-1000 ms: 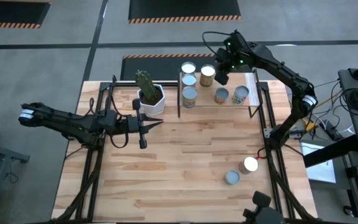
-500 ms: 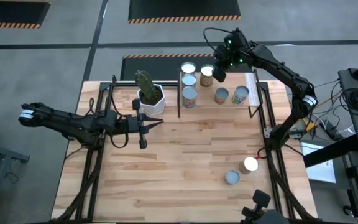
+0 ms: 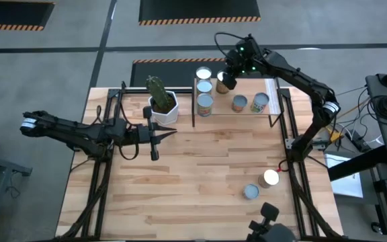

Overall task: Pick and place cans onto a shelf
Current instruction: Adjust the canned oranges on the shelf

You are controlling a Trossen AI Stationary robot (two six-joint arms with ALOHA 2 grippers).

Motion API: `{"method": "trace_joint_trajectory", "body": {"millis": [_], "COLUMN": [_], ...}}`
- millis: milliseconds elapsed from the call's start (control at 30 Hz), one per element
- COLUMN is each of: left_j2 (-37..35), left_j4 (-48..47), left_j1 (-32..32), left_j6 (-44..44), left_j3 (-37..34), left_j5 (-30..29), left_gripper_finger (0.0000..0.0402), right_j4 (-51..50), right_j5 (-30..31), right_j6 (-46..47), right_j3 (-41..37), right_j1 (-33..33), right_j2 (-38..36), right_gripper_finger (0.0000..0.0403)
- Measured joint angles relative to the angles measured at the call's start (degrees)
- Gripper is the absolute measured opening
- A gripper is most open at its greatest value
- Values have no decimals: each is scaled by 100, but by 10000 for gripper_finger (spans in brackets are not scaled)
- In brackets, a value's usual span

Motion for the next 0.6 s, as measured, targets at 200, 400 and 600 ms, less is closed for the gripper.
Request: {"method": "trace_joint_trajectory", "body": {"millis": [200, 400, 600], "left_j2": [0, 0, 0], "left_j4": [7, 13, 15], "left_j1": [1, 2, 1], "left_j6": [0, -2, -2], "left_j3": [0, 0, 0], "left_j5": [0, 0, 0], "left_gripper_finger": [6, 6, 6], "right_j4": [151, 343, 306], "right_j5": [0, -8, -127], "right_j6": [-214, -349, -395], "right_j3": [-8, -4, -10], "right_j1": [129, 171, 247], "right_j2": [150, 239, 167], "right_gripper_finger": [9, 9, 9]}}
